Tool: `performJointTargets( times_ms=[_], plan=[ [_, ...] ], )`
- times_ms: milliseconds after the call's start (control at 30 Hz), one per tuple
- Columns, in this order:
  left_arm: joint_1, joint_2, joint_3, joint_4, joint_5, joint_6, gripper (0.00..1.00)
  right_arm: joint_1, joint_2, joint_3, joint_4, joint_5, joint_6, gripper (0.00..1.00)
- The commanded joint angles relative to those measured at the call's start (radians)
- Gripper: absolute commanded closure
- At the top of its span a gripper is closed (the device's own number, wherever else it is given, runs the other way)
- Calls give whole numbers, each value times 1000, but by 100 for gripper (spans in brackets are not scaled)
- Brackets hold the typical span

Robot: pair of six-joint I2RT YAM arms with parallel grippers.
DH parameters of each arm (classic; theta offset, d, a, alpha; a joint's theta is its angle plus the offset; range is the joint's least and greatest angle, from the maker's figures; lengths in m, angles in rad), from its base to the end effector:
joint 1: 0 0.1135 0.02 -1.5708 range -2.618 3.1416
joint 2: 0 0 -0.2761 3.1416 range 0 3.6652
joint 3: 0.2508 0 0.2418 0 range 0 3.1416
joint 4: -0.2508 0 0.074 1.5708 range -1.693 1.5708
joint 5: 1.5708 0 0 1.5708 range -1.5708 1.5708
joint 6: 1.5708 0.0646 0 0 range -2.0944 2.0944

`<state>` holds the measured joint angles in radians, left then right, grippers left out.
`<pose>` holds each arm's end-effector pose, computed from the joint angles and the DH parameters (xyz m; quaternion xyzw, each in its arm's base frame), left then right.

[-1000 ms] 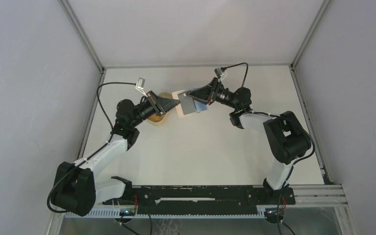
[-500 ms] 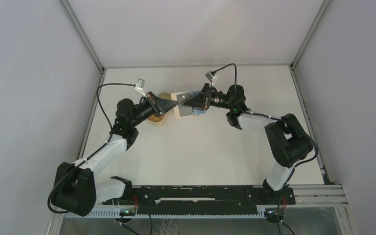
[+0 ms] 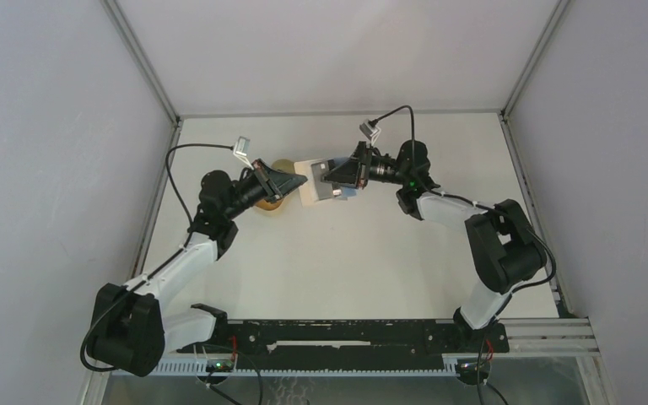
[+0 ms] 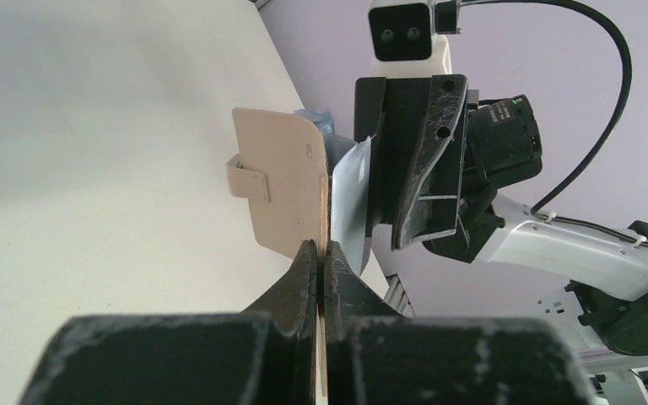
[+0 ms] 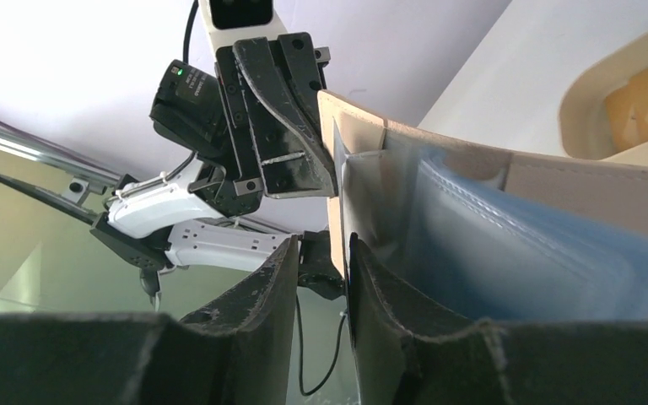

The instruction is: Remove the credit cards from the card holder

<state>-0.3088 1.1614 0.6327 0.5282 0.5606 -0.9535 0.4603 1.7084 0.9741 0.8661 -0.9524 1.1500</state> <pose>0.2481 -0.1152 0.3004 -0.0298 0.7066 -0.5588 0.4330 0.3193 0.2170 0.2892 -0.1265 0.6678 0.6913 0.2455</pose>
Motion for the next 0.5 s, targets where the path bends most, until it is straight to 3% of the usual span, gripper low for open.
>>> performJointTargets(
  times_ms=[0,233,333,433,467],
  plan=[
    [12,-31,51,17,-15,41,100,-38,-95,-12,-13,-35,-37,63],
    [14,-37,48,0,-17,51,100,-65,-126,-45,-37,-49,-51,66],
    [16,-37,48,-4,-16,53,100,-68,-126,-51,-65,-54,-71,78],
    [17,-45,48,-18,-12,60,100,-82,-123,-61,-94,-56,-89,100],
    [17,-50,48,-30,-12,67,100,-91,-124,-65,-113,-55,-97,100]
  ],
)
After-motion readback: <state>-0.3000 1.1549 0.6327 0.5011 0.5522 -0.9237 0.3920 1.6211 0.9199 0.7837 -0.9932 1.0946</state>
